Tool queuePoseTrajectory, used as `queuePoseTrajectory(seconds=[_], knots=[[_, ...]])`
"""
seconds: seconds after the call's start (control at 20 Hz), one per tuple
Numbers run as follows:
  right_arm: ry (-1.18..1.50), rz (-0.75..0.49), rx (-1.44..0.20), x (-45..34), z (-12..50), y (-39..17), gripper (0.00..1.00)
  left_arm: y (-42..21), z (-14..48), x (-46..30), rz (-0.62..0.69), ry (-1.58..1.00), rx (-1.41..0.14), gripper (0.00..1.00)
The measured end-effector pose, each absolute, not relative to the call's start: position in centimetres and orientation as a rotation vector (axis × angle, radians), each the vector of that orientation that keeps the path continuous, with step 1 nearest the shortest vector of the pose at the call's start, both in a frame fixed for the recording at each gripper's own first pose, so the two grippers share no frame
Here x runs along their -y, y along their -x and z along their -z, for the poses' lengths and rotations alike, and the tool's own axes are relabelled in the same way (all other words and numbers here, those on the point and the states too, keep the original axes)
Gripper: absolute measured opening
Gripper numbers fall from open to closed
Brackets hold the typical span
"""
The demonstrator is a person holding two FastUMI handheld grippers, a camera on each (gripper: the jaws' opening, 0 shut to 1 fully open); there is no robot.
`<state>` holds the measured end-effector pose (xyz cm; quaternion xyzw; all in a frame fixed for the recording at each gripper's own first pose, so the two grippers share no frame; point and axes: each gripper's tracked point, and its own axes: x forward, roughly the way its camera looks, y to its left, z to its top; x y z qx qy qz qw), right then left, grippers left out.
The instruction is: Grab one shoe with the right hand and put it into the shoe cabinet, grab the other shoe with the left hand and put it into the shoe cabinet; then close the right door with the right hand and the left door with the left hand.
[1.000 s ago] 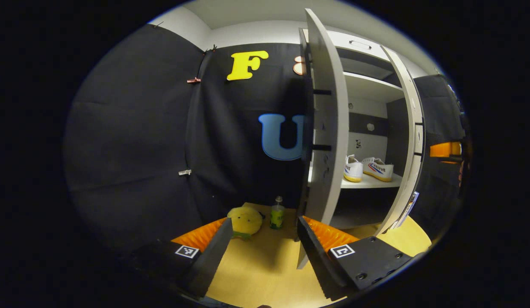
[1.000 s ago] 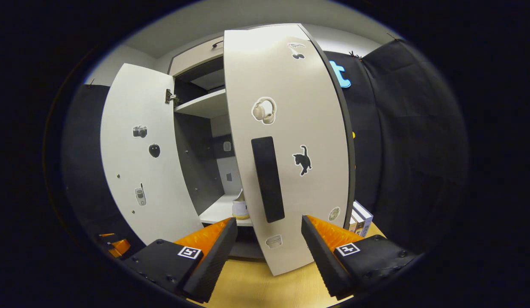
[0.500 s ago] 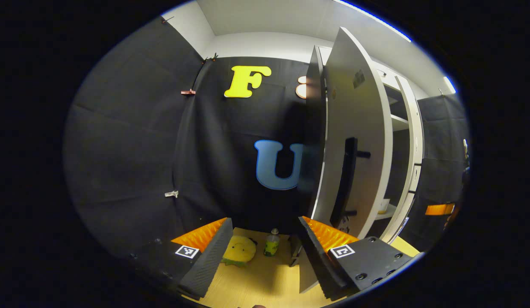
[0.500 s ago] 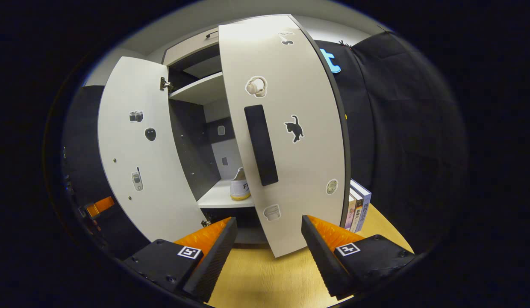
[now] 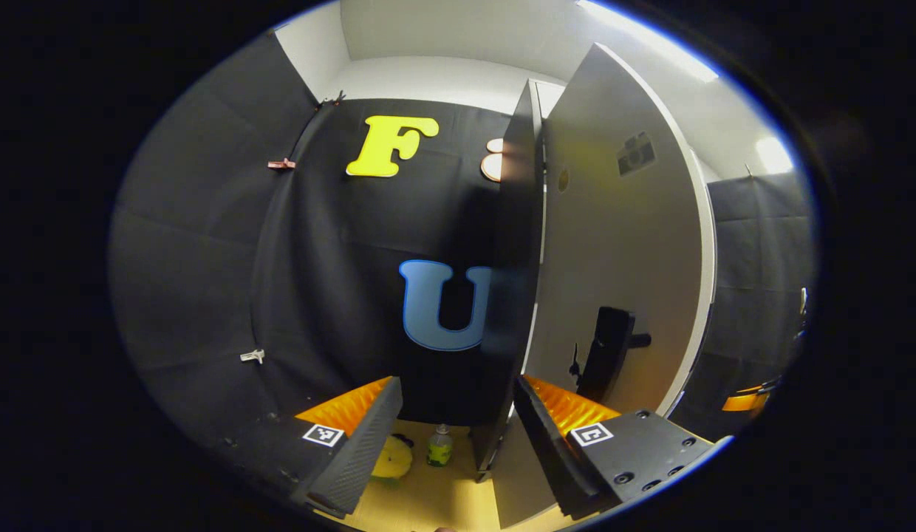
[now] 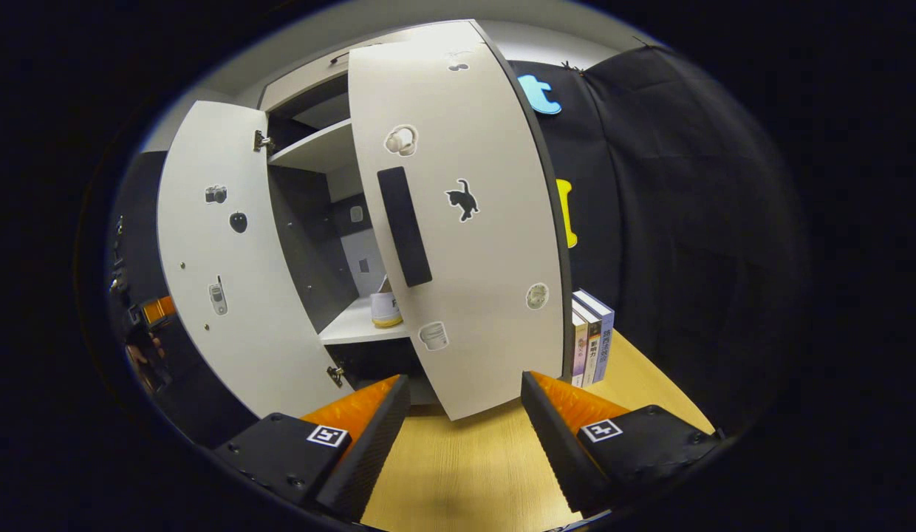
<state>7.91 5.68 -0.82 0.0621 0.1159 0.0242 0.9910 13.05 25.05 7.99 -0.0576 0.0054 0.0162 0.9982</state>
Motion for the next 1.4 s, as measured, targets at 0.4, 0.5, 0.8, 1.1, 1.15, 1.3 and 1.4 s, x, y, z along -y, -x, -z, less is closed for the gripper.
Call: queuePoseTrajectory(seconds=[0.4, 0.5, 0.8, 1.1, 1.15, 1.3, 1.4], knots=[[-0.147, 0.0, -0.213, -1.9, 0.8, -8.3, 0.98, -13.5, -8.8, -23.0, -0.027, 0.036, -0.037, 0.92], [-0.146, 0.001, -0.212, -0.9, 0.9, -8.2, 0.98, -13.4, -9.2, -21.7, -0.037, -0.016, -0.042, 0.92], [-0.13, 0.01, -0.185, 2.8, 0.1, -8.7, 0.98, -13.9, -8.8, -15.1, -0.02, 0.011, -0.063, 0.93], [-0.153, 0.007, -0.167, 6.8, -1.0, -9.2, 0.98, -16.1, -7.7, -6.6, 0.021, 0.036, -0.089, 0.93], [-0.153, 0.007, -0.164, 7.5, -1.1, -9.3, 0.98, -16.5, -7.6, -4.7, 0.038, 0.074, -0.095, 0.93], [-0.14, -0.001, -0.155, 9.9, -1.6, -9.0, 0.98, -16.6, -7.0, -0.1, 0.052, 0.142, -0.099, 0.94], [-0.132, -0.006, -0.152, 11.5, -1.7, -9.1, 0.98, -16.2, -6.3, 2.0, 0.033, 0.118, -0.1, 0.95]])
